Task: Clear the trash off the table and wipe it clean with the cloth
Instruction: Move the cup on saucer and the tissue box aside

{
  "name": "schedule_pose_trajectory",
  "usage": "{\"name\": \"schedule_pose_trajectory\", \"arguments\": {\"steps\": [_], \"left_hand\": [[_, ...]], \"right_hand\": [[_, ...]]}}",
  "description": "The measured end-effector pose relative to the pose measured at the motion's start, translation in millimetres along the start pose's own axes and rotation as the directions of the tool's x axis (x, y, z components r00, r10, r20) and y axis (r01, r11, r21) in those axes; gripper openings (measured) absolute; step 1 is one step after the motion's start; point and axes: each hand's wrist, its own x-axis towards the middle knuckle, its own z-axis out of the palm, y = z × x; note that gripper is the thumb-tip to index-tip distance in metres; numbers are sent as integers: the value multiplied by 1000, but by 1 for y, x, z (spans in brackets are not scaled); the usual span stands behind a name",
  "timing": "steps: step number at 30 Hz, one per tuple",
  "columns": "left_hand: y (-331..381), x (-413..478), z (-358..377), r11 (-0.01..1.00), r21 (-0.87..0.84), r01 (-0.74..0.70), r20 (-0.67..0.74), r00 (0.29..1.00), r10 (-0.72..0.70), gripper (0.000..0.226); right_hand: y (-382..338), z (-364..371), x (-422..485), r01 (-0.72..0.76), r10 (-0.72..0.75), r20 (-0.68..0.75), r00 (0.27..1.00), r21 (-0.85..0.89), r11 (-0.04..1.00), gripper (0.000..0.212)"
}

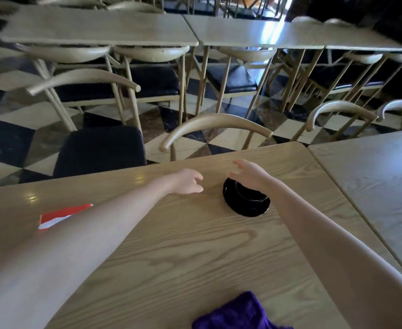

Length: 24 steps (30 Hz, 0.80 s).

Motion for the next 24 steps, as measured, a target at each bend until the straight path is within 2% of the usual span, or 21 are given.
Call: {"name": "schedule_pose_trajectory", "arguments": {"steps": [5,7,9,12,15,17,19,24], "left_hand": [[-82,-64,-30,997,-26,77,-138,987,-79,63],[-122,-94,-36,992,-13,125,-218,968,-125,71],[-159,-121,-39,985,-4,174,-248,954,-169,79],[-212,-152,-38,964,-97,249,-252,931,-266,90],[-249,-169,-34,884,-303,356,-314,838,-446,96],[-262,-173,-27,795,-491,356,-319,776,-545,95],[-270,-174,-20,714,-631,303,-325,733,-598,92],[-273,-173,-6,607,-768,202,-322,698,-640,53]], "right_hand": [[-75,59,-4,106,-89,138,986,-121,987,58],[-100,92,-8,151,-130,180,975,-105,983,47],[-123,128,-16,176,-157,225,962,-67,982,45],[-155,179,-28,177,-155,296,943,-48,983,55],[-181,224,-34,178,-137,337,931,-91,980,64],[-195,248,-37,182,-139,354,925,-90,979,65],[-204,267,-39,164,-142,361,922,-31,986,57],[-209,293,-42,82,-121,252,960,159,984,31]]}}
